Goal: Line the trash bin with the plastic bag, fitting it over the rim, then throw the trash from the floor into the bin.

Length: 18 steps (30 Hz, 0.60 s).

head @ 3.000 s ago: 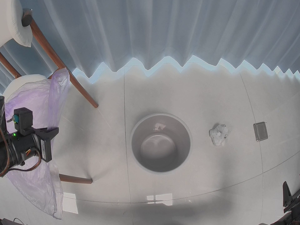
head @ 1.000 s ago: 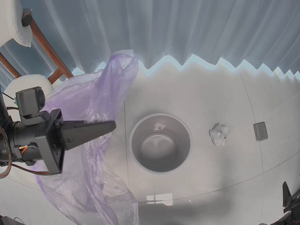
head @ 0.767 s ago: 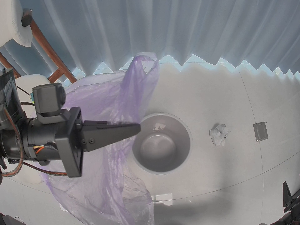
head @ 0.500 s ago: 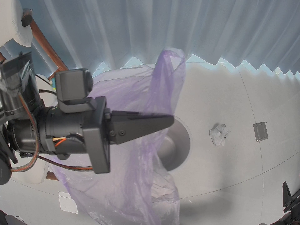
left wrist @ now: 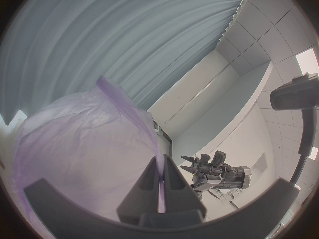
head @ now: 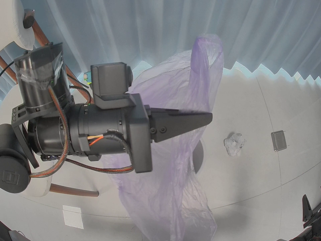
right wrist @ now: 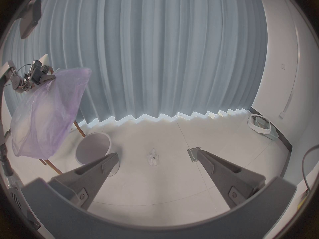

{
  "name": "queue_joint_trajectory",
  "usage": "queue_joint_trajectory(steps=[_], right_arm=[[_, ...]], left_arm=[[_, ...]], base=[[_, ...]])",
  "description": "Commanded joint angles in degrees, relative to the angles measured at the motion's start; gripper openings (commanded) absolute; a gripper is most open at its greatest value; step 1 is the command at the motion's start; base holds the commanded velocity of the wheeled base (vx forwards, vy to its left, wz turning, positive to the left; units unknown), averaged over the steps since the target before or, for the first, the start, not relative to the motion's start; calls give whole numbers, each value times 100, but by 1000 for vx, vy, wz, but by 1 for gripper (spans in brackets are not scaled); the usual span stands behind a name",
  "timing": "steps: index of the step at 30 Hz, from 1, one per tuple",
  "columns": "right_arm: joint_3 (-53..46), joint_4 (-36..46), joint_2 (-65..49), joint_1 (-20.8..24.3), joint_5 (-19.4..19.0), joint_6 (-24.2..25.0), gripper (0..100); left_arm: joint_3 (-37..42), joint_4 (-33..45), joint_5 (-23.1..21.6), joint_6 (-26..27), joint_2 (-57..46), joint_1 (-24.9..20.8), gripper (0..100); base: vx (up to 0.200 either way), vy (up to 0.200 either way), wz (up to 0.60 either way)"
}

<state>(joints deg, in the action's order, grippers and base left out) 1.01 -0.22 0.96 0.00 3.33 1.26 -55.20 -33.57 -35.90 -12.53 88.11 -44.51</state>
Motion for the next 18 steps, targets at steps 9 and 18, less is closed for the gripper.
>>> queue_joint_trajectory(steps=[9,18], right_arm=[[-101,-4,-79,0,1,-3,100],[-101,-4,-79,0,1,6,100]], left_arm=[[220,-62,110,58,74,4,0],[712,-123,110,225,39,56,0]], base=[[0,0,0],[0,0,0]])
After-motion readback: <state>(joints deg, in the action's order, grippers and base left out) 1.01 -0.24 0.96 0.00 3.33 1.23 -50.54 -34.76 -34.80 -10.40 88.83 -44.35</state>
